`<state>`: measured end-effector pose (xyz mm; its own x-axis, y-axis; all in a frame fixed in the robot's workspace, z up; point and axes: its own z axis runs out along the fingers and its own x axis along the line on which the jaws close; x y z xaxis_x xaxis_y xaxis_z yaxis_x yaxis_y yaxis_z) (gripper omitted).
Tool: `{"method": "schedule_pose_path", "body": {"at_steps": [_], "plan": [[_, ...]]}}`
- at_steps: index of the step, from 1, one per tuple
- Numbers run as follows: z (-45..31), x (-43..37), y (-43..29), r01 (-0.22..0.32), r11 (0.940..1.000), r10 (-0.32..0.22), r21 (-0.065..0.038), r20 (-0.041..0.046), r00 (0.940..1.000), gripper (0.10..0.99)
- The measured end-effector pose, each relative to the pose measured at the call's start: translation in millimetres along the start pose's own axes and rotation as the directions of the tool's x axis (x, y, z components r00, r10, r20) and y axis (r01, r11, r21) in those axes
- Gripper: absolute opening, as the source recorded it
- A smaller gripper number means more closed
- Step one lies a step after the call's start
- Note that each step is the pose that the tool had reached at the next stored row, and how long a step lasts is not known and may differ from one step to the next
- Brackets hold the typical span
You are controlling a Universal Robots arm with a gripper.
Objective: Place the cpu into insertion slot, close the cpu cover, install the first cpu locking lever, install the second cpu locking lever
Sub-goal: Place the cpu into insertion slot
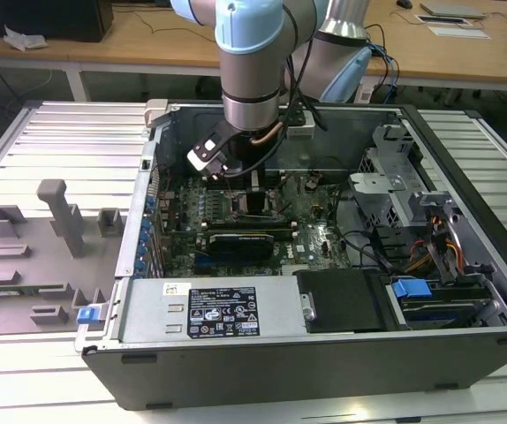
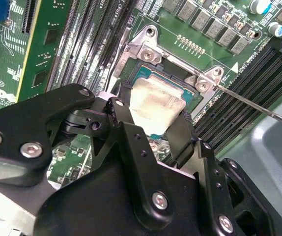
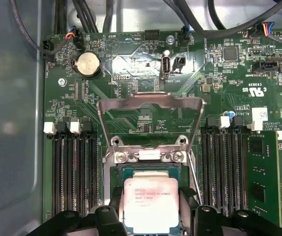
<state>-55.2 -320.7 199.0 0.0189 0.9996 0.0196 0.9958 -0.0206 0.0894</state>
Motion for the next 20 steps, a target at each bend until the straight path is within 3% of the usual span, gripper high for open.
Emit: {"method": "schedule_pose_path", "body": {"at_steps": [7, 9, 12, 17, 20], "plan": [[0.0, 0.0, -0.3, 0.0, 1.0, 0.0, 0.0, 0.0, 1.0, 0.541], [0.1, 0.0, -0.3, 0.0, 1.0, 0.0, 0.0, -0.0001, 1.0, 0.616], [0.1, 0.1, -0.4, 0.0, 1.0, 0.0, 0.0, 0.0, 1.0, 0.616], [-9.8, 0.2, 0.5, 0.0, 1.0, 0.0, 0.0, 0.0006, 1.0, 0.616], [-10.5, 0.2, 0.6, 0.0, 1.0, 0.0, 0.0, 0.0011, 1.0, 0.616]]}}
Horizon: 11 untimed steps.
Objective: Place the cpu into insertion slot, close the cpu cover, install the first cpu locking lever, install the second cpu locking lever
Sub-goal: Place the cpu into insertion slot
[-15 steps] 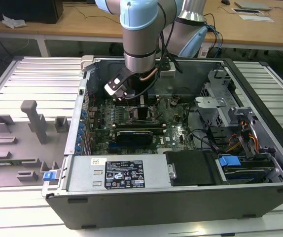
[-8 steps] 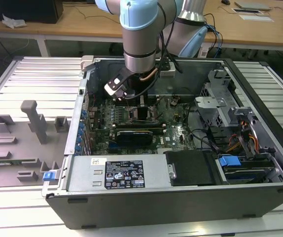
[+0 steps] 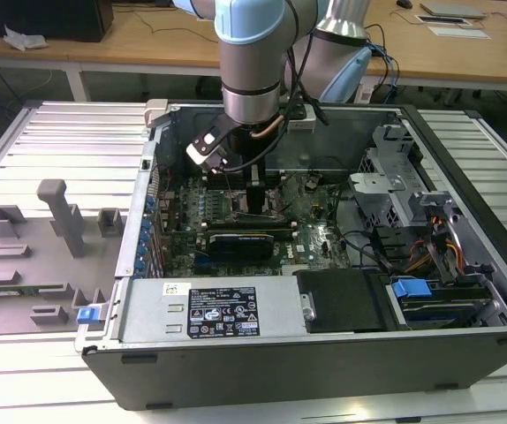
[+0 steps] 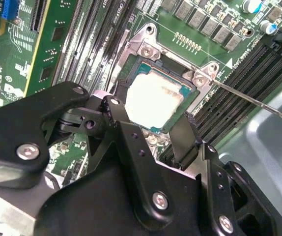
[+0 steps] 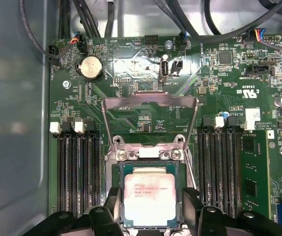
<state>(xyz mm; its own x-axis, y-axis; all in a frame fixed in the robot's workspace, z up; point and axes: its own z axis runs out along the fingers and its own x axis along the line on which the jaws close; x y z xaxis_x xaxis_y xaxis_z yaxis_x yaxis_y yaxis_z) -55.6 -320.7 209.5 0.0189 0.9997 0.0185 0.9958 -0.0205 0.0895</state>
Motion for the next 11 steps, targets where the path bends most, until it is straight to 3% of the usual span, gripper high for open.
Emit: {"method": "schedule_pose_path", "body": {"at_steps": [4, 7, 8, 11], "plan": [[0.0, 0.0, 0.0, 0.0, 1.0, 0.0, 0.0, 0.0005, 1.0, 0.604], [0.0, 0.0, 0.0, 0.0, 1.0, 0.0, 0.0, 0.0009, 1.0, 0.412], [0.0, 0.0, 0.0, 0.0, 1.0, 0.0, 0.0, 0.001, 1.0, 0.412], [0.0, 0.0, 0.0, 0.0, 1.0, 0.0, 0.0, 0.0015, 1.0, 0.231]]}}
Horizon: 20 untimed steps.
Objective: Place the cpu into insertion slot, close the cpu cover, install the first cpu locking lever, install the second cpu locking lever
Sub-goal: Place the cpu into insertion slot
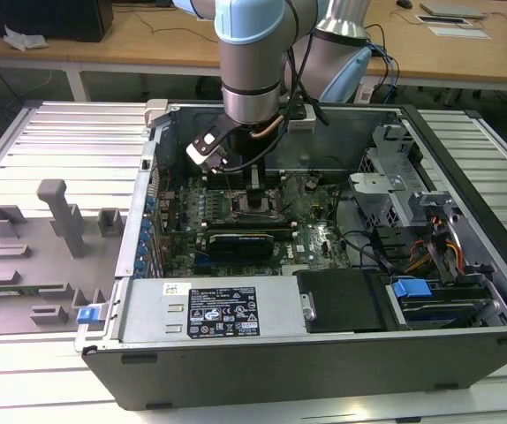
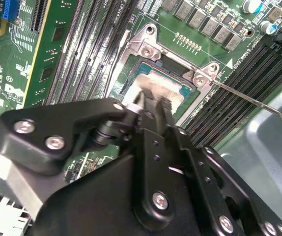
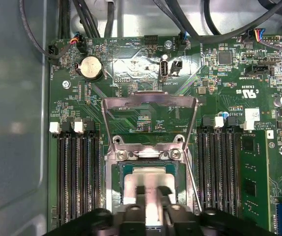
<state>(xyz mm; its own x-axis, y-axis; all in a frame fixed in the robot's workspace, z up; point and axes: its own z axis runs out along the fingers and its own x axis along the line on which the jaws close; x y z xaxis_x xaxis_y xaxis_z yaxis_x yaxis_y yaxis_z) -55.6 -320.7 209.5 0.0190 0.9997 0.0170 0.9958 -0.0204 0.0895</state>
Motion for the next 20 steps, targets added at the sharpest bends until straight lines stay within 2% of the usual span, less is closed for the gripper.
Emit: {"method": "schedule_pose_path", "body": {"at_steps": [1, 2, 3, 5, 6, 8, 12, 15, 17, 20], "plan": [[0.0, 0.0, 0.0, 0.0, 1.0, 0.0, 0.0, 0.0001, 1.0, 0.169], [0.0, 0.0, 0.0, 0.0, 1.0, 0.0, 0.0, 0.0002, 1.0, 0.169], [0.0, 0.0, 0.0, 0.0, 1.0, 0.0, 0.0, 0.0004, 1.0, 0.11], [0.0, 0.0, 0.0, 0.0, 1.0, 0.0, 0.001, 0.0007, 1.0, 0.106], [0.2, 0.1, 0.2, 0.0, 1.0, 0.0, 0.008, -0.0016, 1.0, 0.106], [0.3, -0.1, 1.1, -0.001, 0.9994, 0.002, 0.034, -0.01, 0.9999, 0.106], [0.4, -0.1, 1.5, -0.001, 0.9994, 0.002, 0.034, -0.0102, 0.9999, 0.106], [1.0, -0.2, 7.8, -0.001, 0.9994, 0.002, 0.034, -0.0103, 0.9999, 0.106], [1.0, -0.2, 9.6, -0.001, 0.9994, 0.002, 0.035, -0.01, 0.9999, 0.106], [-3.7, -0.1, 10.1, -0.001, 0.9994, 0.001, 0.035, -0.0074, 1.0, 0.106]]}}
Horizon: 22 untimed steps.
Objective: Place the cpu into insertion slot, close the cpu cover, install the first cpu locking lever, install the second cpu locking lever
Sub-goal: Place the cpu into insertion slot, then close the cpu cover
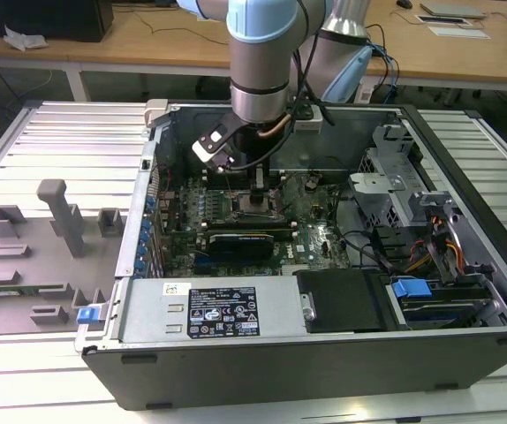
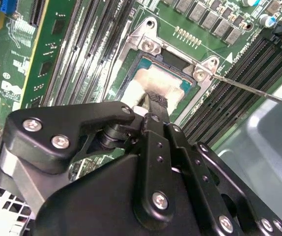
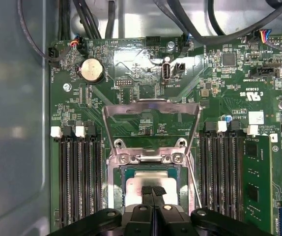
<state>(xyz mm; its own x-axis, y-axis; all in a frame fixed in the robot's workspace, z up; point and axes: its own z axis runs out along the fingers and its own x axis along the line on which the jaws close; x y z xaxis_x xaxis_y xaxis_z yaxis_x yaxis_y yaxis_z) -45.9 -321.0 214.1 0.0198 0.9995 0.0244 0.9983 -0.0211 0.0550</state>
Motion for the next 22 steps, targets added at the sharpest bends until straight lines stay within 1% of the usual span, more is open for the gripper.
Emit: {"method": "schedule_pose_path", "body": {"at_steps": [2, 3, 5, 6, 8, 9, 12, 14, 22], "plan": [[-5.1, 0.3, 0.3, 0.0, 1.0, 0.0, 0.0, 0.0028, 1.0, 0.106], [-10.7, 0.5, 0.6, 0.0, 1.0, 0.0, 0.0, 0.0051, 1.0, 0.106], [-18.3, 0.8, 0.9, 0.0, 1.0, 0.0, 0.0, 0.0084, 1.0, 0.106], [-24.1, 1.2, 1.3, 0.001, 1.0, -0.001, 0.0, 0.0118, 0.9999, 0.106], [-32.3, 1.7, 1.8, 0.001, 1.0, -0.001, 0.0, 0.0165, 0.9999, 0.106], [-38.9, 2.0, 2.1, 0.001, 1.0, -0.001, 0.0, 0.0202, 0.9998, 0.106], [-48.8, 2.5, 2.7, 0.002, 1.0, -0.002, -0.001, 0.0258, 0.9997, 0.106], [-51.7, 2.7, 2.8, 0.001, 1.0, -0.001, -0.001, 0.027, 0.9996, 0.106], [-51.9, 2.8, 2.8, 0.001, 1.0, -0.001, -0.001, 0.028, 0.9996, 0.106]]}}
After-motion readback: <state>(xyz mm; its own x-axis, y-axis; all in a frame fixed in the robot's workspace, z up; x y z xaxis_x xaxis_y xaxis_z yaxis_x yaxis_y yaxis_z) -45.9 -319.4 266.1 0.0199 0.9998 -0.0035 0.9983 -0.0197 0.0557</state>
